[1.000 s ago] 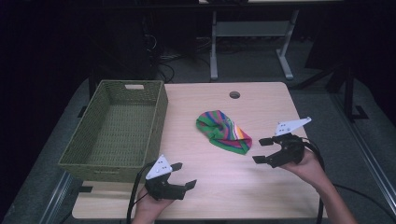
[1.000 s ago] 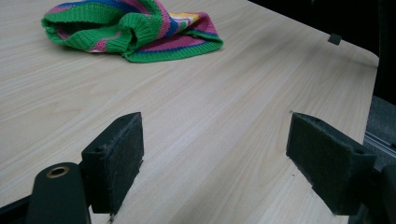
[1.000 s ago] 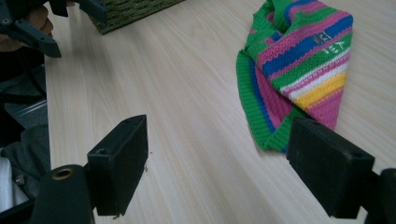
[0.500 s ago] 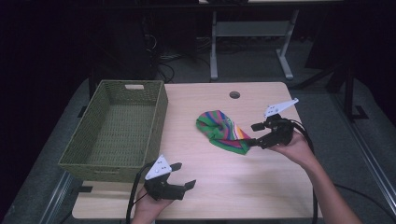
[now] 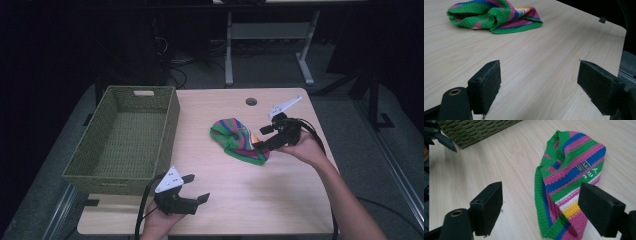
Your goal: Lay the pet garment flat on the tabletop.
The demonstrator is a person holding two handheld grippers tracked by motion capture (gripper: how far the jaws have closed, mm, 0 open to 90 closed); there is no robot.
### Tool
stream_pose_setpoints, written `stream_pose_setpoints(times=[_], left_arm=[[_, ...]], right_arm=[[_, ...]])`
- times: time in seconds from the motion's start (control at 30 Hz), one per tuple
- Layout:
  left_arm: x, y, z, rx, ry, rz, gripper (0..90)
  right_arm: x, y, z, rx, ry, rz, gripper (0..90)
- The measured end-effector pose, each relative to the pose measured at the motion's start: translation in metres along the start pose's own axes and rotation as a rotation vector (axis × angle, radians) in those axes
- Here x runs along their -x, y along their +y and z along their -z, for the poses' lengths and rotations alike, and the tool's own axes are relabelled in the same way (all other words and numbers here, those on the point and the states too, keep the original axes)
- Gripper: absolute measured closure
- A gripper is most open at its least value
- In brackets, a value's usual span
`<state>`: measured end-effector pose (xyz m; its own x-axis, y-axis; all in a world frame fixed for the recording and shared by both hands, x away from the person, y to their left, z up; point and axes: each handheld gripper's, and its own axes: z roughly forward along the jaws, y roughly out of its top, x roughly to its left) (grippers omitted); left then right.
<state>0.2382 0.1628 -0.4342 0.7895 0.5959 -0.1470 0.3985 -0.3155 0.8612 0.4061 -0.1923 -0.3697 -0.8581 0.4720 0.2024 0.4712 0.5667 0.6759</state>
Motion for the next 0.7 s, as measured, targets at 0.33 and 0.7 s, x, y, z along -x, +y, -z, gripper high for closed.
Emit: stream_pose_setpoints(times=[0.33, 0.7], left_arm=[[0.001, 0.000, 0.000, -0.005, -0.003, -0.009, 18.7], [0.001, -0.001, -0.002, -0.016, -0.002, -0.013, 18.7]], right_arm=[[0.007, 0.015, -0.014, -0.036, 0.000, -0.008, 18.3], [0.004, 0.030, -0.028, -0.059, 0.005, 0.010, 17.7]])
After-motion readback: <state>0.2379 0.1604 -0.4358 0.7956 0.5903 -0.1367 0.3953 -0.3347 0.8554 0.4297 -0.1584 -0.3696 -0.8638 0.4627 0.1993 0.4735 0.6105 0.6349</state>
